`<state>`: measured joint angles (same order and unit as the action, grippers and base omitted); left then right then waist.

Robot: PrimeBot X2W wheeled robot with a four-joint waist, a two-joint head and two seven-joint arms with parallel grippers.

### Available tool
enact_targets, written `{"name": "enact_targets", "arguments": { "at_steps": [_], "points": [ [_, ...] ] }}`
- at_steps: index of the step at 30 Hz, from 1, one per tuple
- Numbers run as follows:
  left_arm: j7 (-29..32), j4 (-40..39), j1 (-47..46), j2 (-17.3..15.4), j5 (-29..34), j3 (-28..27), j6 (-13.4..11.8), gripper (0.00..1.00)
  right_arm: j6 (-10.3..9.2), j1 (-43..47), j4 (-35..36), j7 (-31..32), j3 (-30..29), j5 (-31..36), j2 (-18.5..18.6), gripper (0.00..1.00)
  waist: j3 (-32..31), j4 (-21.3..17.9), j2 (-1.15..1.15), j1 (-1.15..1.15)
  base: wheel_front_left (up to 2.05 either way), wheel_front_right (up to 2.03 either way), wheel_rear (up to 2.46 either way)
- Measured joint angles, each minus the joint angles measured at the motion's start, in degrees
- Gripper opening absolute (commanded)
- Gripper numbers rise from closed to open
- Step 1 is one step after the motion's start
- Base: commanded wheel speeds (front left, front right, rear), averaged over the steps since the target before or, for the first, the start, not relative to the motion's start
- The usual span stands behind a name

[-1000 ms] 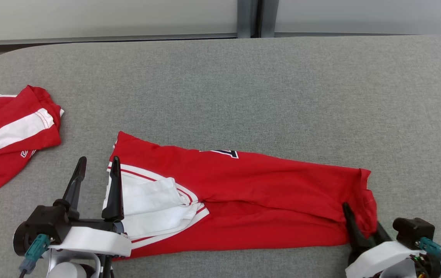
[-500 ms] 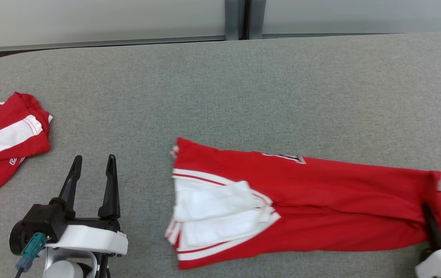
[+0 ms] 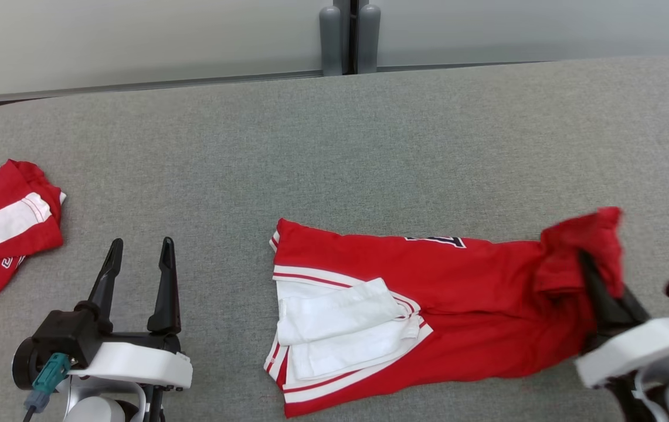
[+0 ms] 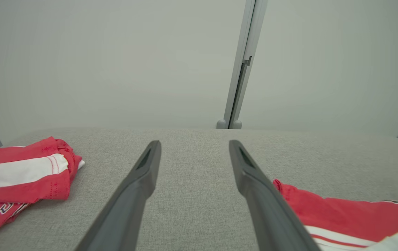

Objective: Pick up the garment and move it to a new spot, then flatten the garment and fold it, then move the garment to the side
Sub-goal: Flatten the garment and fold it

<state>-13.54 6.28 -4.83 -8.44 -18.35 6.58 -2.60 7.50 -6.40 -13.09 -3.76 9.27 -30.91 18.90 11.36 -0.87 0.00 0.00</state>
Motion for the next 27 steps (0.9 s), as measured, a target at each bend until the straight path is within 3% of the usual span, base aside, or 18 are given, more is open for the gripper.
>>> {"name": "enact_targets", "arguments": {
  "at_steps": [4,8,13,18,19,20,27],
  "points": [
    [0.26,-0.12,0.02,-0.04,-0.02,0.30,-0.07,1.00,-0.01,-1.44,7.79,4.65,5.88,0.31,-2.99,0.00,-0.35,-0.14,0.00,0.00,0.00,0.00,0.00],
    [0.47,-0.11,-0.16,0.08,-0.02,1.09,0.00,1.00,0.00,-4.02,10.34,7.50,14.79,-0.63,-7.01,0.00,-0.21,0.65,0.00,0.00,0.00,0.00,0.00],
    [0.32,0.40,-1.05,0.55,-0.31,1.72,0.07,1.00,0.00,-7.30,7.00,7.94,24.91,-3.93,-11.52,0.00,0.33,2.66,0.00,0.00,0.00,0.00,0.00],
    [-0.15,1.25,-1.53,1.02,-0.68,1.90,0.26,1.00,-0.01,-10.49,0.26,7.75,31.64,-6.36,-12.32,0.00,1.26,4.66,0.00,0.00,0.00,0.00,0.00],
    [-0.31,1.52,-1.57,1.07,-0.79,1.89,0.26,1.00,-0.01,-11.06,-1.03,7.32,32.38,-7.16,-12.33,0.29,1.46,4.95,0.00,0.00,0.00,0.00,0.00],
    [-0.36,1.74,-1.58,1.10,-0.79,1.88,0.26,1.00,0.00,-11.54,-2.16,6.67,32.96,-7.32,-12.26,1.00,1.59,5.17,0.00,0.00,0.00,0.00,0.00],
    [-0.87,2.29,-1.63,1.22,-0.87,1.64,0.25,1.00,0.00,-14.69,-4.88,-1.98,33.36,-8.82,-12.18,1.00,1.94,5.38,0.00,0.00,0.00,0.00,0.00]
  ]
}}
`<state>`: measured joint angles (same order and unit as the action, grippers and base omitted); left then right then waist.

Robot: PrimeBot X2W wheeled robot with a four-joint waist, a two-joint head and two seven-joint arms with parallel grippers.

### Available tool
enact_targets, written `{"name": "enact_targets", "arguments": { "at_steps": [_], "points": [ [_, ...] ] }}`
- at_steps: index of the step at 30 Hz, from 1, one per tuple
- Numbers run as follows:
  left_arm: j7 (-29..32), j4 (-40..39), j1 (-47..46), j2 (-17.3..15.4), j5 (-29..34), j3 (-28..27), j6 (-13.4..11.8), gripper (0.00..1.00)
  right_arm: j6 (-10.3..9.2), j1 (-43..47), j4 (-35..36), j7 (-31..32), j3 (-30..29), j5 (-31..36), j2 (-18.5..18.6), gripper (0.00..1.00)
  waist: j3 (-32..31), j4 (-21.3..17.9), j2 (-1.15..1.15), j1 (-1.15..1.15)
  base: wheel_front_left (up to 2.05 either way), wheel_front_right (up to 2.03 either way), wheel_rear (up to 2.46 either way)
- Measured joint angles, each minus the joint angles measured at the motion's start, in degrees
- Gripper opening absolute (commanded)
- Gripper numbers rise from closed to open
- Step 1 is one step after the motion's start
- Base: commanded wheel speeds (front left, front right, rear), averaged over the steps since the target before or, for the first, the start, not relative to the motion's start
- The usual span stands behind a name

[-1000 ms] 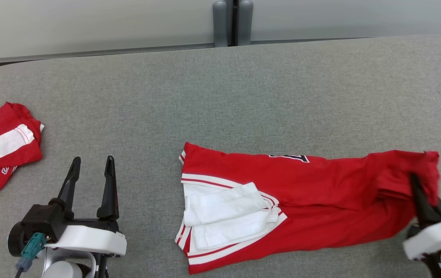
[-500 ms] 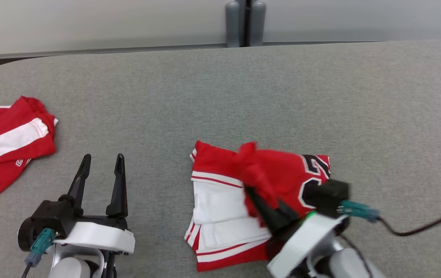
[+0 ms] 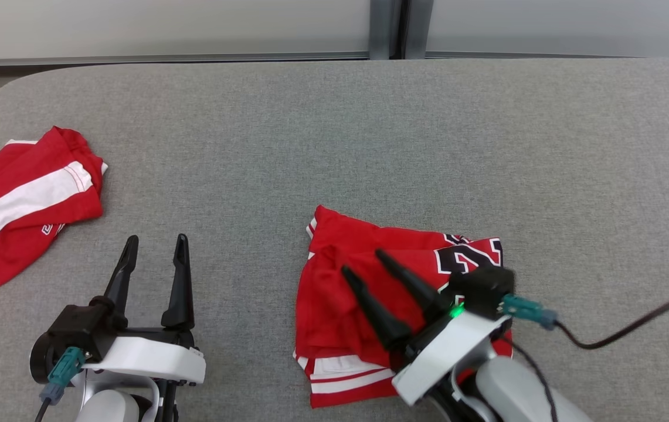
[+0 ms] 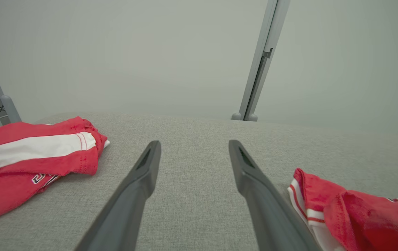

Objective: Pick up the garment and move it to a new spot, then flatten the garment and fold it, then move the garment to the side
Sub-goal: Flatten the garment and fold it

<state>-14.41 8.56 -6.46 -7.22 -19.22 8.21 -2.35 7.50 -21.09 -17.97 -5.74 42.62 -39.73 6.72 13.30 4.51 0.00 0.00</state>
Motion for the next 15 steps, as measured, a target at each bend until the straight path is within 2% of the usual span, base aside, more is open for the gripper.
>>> {"name": "enact_targets", "arguments": {
  "at_steps": [5,8,15],
  "points": [
    [-0.25,0.19,-0.38,-0.27,0.03,-0.24,-0.09,1.00,0.00,-2.24,0.31,-6.47,-4.83,2.08,2.18,1.00,-0.23,-0.72,0.00,0.00,0.00,0.00,0.00],
    [-0.31,0.10,-0.45,-0.52,0.12,-0.49,-0.24,1.00,0.00,-2.03,0.89,-8.40,-13.18,6.73,4.54,1.00,-0.61,-1.52,0.00,0.00,0.00,0.00,0.00],
    [-0.35,-0.22,0.52,-1.31,0.21,-1.30,-0.51,1.00,0.00,5.30,3.45,-8.94,-26.99,14.46,8.60,1.00,-1.95,-2.91,0.00,0.00,0.00,0.00,0.00]
  ]
}}
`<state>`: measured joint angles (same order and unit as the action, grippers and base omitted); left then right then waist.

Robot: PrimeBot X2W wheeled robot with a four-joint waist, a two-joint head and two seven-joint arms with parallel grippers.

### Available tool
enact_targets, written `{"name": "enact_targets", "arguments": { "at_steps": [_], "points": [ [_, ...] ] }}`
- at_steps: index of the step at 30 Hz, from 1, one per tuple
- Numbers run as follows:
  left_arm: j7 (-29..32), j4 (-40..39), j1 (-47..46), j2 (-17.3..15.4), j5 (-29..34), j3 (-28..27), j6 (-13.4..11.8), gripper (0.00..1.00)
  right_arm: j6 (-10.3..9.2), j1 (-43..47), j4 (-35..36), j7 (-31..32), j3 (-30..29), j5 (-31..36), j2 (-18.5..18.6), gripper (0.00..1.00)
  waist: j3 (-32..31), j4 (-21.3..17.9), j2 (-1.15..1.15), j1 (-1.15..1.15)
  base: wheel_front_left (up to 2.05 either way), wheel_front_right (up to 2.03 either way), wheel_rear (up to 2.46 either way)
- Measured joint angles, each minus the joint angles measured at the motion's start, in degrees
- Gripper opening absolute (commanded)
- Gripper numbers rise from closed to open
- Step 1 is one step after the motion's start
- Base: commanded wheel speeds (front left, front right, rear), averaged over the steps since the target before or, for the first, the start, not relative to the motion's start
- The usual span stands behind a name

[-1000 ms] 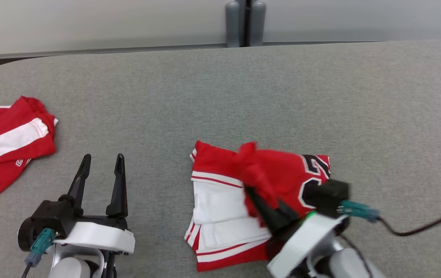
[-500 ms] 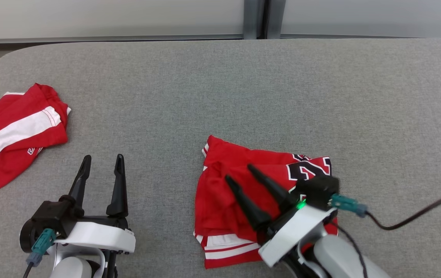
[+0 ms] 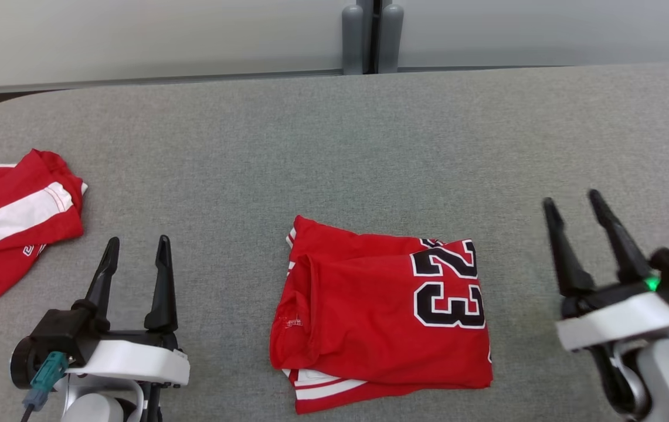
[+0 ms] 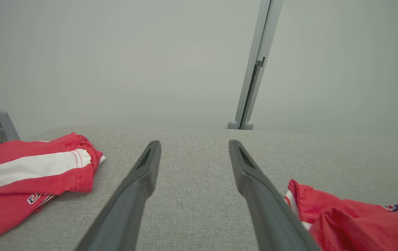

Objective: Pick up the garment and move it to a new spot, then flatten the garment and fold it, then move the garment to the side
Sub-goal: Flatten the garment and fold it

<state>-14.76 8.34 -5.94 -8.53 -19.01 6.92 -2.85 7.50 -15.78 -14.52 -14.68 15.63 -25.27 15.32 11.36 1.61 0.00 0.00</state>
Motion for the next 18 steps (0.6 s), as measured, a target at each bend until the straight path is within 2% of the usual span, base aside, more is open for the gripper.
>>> {"name": "enact_targets", "arguments": {
  "at_steps": [6,18],
  "points": [
    [-0.14,-0.47,2.42,-1.42,0.54,-0.67,-0.33,1.00,0.00,7.61,3.90,2.16,-6.53,4.80,1.20,1.00,-1.94,-1.02,0.00,0.00,0.00,0.00,0.00],
    [0.86,-2.48,9.85,-2.98,0.69,-0.76,-1.26,1.00,0.00,18.25,11.04,7.91,-9.26,8.22,-1.67,1.00,-9.85,-1.97,0.00,0.00,0.00,0.00,0.00]
  ]
}}
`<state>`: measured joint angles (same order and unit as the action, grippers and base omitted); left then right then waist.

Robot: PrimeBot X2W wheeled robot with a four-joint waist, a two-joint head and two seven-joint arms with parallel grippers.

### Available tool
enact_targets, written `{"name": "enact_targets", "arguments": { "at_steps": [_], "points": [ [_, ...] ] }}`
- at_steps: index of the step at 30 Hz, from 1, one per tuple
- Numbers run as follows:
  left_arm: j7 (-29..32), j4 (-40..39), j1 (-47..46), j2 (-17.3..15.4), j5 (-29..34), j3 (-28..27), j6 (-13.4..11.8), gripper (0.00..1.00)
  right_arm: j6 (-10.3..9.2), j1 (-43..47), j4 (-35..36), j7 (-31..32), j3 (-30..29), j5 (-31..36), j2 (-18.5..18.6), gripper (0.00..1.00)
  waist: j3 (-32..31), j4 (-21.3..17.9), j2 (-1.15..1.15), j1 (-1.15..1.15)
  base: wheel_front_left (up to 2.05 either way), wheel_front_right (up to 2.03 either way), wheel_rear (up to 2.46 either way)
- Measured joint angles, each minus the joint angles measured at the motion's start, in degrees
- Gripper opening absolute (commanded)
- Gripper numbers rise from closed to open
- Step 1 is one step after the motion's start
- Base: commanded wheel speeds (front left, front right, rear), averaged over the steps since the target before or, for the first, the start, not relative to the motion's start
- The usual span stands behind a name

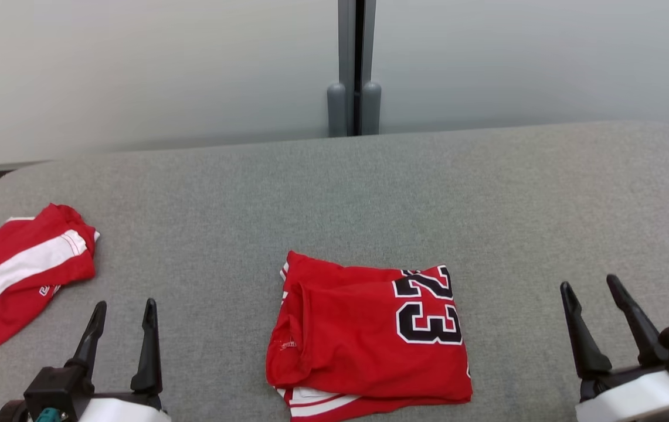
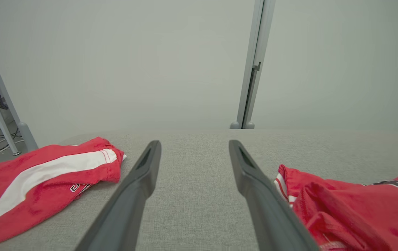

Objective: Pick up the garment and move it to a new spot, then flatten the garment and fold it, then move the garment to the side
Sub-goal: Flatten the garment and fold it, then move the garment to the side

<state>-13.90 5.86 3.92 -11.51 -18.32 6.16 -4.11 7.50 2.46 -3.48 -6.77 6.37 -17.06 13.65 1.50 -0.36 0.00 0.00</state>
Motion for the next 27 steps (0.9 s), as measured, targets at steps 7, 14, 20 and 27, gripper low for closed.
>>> {"name": "enact_targets", "arguments": {
  "at_steps": [7,14,20,27],
  "points": [
    [1.43,-1.70,2.09,-0.82,0.05,-0.01,-0.64,1.00,0.00,2.93,1.48,2.02,-0.44,0.60,-0.58,1.00,-2.75,-0.15,0.00,0.00,0.00,0.00,0.00],
    [2.63,-2.99,3.17,-1.03,-0.03,0.07,-1.46,1.00,0.00,3.80,2.52,3.26,-1.10,1.00,-0.69,1.00,-3.71,-0.27,0.00,0.00,0.00,0.00,0.00],
    [3.18,-3.37,3.71,-1.03,-0.30,0.21,-1.99,1.00,0.00,3.99,2.67,3.33,-1.46,0.98,-0.75,1.00,-3.76,-0.25,0.00,0.00,0.00,0.00,0.00],
    [3.63,-3.41,3.71,-1.05,-0.32,0.55,-2.35,1.00,0.00,3.99,2.97,3.75,-1.44,0.98,-0.91,1.00,-3.94,0.00,0.00,0.00,0.00,0.00,0.00]
  ]
}}
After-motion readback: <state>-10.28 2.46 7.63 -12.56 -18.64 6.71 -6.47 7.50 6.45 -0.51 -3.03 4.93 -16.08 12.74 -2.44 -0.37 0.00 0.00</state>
